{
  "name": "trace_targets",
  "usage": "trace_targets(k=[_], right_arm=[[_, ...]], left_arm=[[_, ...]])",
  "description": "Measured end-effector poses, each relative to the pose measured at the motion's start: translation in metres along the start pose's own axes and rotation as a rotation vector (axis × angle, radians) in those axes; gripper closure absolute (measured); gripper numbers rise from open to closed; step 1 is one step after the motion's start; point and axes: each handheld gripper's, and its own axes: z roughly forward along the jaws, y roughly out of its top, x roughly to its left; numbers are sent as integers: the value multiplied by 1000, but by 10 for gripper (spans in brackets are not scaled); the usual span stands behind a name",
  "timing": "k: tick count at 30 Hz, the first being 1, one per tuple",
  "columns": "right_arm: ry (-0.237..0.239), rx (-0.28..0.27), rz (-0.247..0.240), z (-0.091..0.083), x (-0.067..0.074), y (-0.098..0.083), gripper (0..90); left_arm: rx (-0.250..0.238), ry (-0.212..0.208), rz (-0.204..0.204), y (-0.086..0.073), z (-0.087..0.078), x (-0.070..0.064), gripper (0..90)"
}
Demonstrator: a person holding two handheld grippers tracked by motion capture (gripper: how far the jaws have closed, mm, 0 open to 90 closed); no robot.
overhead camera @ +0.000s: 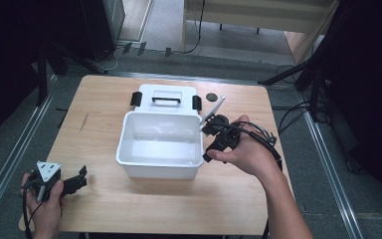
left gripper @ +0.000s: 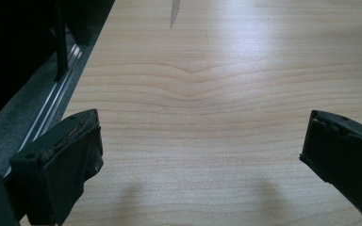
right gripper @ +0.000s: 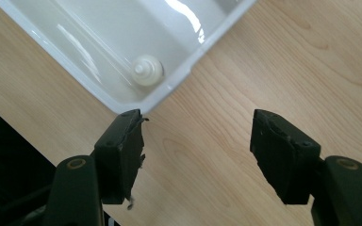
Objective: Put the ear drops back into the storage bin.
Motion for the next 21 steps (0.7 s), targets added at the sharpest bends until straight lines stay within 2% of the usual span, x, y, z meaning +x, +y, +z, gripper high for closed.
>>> trace_targets(k=[16, 21], right_arm=[[-33, 7, 92, 16, -27, -48, 234], [-61, 10, 130, 24, -34, -66, 162]], left_arm=[[0, 1, -1, 0, 0, 0, 0], [2, 1, 2, 0, 0, 0, 0]])
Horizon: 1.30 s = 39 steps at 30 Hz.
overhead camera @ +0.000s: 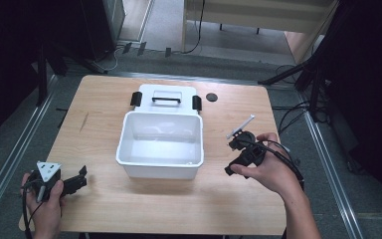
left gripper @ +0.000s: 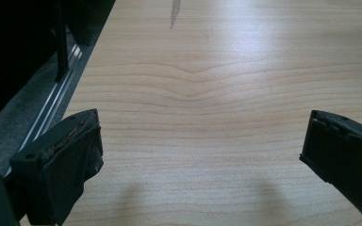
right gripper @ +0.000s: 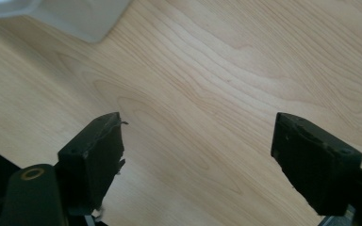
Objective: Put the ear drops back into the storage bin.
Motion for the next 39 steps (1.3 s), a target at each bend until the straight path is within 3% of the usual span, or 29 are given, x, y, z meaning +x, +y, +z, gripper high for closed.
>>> trace_targets(k=[8, 14, 18, 22, 27, 32, 39], right_arm=[[-23, -51, 68, 16, -14, -27, 131], [-13, -143, 142, 34, -24, -51, 127], [-45, -206, 185, 49, -29, -67, 127], [-59, -313, 252, 65, -32, -85, 123], [-81, -396, 295, 82, -33, -101, 104], [-53, -519, 331, 98, -37, -119, 71], [-132, -706, 379, 114, -37, -141, 73]], left_arm=[[0, 1, 0, 0, 0, 0, 0], [1, 1, 1, 0, 0, 0, 0], [3, 1, 4, 0, 0, 0, 0], [3, 2, 5, 0, 0, 0, 0], [2, 4, 7, 0, 0, -1, 0], [3, 2, 5, 0, 0, 0, 0], [2, 2, 5, 0, 0, 0, 0]])
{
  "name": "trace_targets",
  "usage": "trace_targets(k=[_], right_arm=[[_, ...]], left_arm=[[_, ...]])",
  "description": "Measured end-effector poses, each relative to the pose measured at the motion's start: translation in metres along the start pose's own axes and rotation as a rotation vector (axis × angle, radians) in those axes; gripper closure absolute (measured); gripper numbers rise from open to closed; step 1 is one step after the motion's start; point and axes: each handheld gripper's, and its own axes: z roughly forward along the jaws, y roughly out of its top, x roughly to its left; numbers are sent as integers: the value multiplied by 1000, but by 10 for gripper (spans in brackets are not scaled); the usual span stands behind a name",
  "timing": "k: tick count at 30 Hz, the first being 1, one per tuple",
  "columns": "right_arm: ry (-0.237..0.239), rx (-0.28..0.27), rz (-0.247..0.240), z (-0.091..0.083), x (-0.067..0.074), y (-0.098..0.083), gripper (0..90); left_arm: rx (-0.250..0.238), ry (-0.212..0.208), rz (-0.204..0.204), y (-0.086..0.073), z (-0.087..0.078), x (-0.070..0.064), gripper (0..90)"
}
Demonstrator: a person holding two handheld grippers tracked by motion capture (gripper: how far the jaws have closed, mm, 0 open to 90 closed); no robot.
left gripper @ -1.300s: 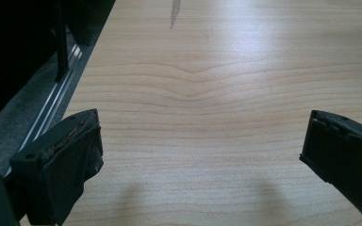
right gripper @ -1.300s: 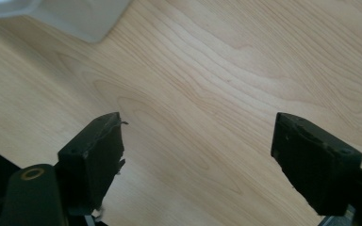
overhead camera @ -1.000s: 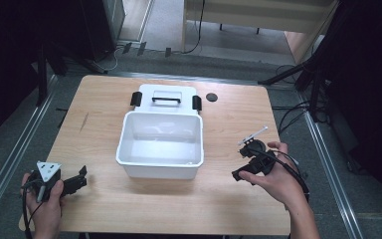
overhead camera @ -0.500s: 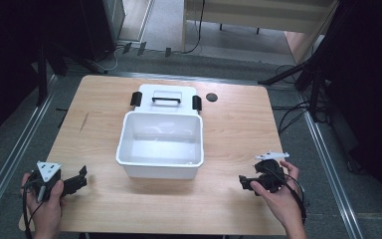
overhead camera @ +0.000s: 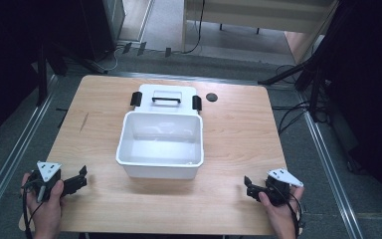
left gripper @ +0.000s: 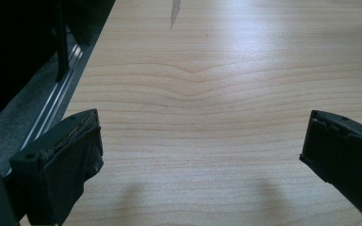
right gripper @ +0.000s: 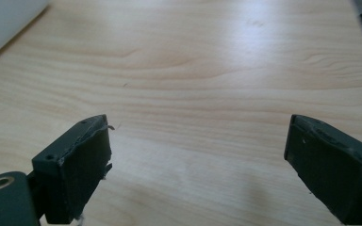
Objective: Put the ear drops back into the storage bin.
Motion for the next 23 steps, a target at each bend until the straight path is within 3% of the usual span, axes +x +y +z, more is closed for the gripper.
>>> trace_targets(k=[6, 9, 14, 18, 23], right_arm=[[-67, -140, 102, -9, -15, -6, 89], [-80, -170, 163, -10, -24, -10, 96], [-108, -213, 222, -12, -29, -12, 97], [-114, -217, 234, -10, -28, -13, 111], [-122, -213, 212, -8, -24, -14, 116]], left_arm=[[5, 3, 7, 0, 0, -1, 0], [5, 3, 8, 0, 0, -1, 0], [5, 4, 12, 0, 0, -1, 0], [6, 6, 15, 0, 0, -1, 0], [3, 11, 18, 0, 0, -2, 0]])
